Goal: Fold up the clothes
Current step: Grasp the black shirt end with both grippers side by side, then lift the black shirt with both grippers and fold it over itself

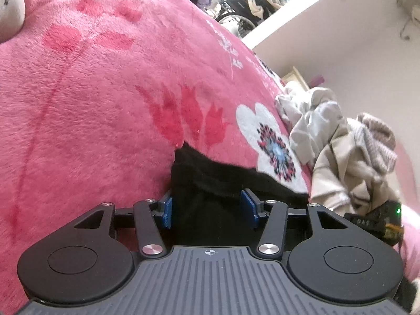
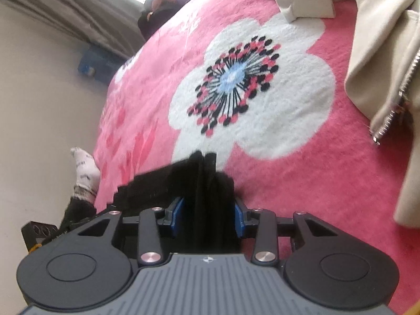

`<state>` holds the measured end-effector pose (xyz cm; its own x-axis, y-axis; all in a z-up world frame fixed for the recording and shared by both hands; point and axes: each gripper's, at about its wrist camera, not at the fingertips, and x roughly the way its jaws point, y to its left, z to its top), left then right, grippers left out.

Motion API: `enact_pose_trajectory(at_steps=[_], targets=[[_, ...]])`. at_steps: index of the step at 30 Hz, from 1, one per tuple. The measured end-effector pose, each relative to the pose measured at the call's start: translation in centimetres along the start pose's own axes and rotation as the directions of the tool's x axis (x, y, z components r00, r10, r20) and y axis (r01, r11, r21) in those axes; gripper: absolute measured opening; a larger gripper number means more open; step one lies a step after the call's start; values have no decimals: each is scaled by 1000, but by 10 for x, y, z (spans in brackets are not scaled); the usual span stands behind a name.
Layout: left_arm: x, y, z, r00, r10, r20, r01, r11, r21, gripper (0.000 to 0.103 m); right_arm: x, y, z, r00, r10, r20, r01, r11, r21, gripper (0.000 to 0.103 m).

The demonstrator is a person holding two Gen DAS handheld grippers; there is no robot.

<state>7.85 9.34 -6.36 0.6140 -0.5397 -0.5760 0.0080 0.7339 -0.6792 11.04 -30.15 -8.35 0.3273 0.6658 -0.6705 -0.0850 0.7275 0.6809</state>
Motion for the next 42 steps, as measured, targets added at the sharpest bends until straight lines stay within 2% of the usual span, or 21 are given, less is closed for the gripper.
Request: enact_pose_trajectory(at_steps=[8,10,18,25,29,32,34,36,38,42], targets=[[-18,0,-13,998,-37,-52,39,998,40,51,-5,-3,-14,998,48,-43,-47,998,34,42],[-14,-2,-14,998,-23,-55,26,997,66,51,-4,-4,-14,997,56,-48,-55,998,38,42],[17,-8,-1,1000,-22,-2,22,995,96,51,11,-7,0,996,92,-16,-92,995,32,42],[-3,-4,-16,997,-73,-25,76,988,137,51,10,-11,1,985,161,-68,-159,987,26,40],[13,-7,-9,999,-52,-1,52,985,163,48,15,-13,3,988,148,-45,-146,988,41,38],[18,-15,-11,999,-13,38,5,979,203,47,20,-4,2,993,116,-22,-116,993,9,38],[17,-21,-16,998,15,65,-30,972,234,43,20,4,1,996,89,-17,-90,996,-30,22],[15,-26,-18,996,31,83,-50,972,229,38,18,12,-1,998,64,-9,-64,995,-73,18],[12,-27,-16,995,39,97,-58,976,208,20,11,21,-3,999,48,9,-47,993,-112,16],[-7,-36,-10,991,24,132,-48,983,175,10,-11,50,-10,998,28,57,-16,979,-202,15]])
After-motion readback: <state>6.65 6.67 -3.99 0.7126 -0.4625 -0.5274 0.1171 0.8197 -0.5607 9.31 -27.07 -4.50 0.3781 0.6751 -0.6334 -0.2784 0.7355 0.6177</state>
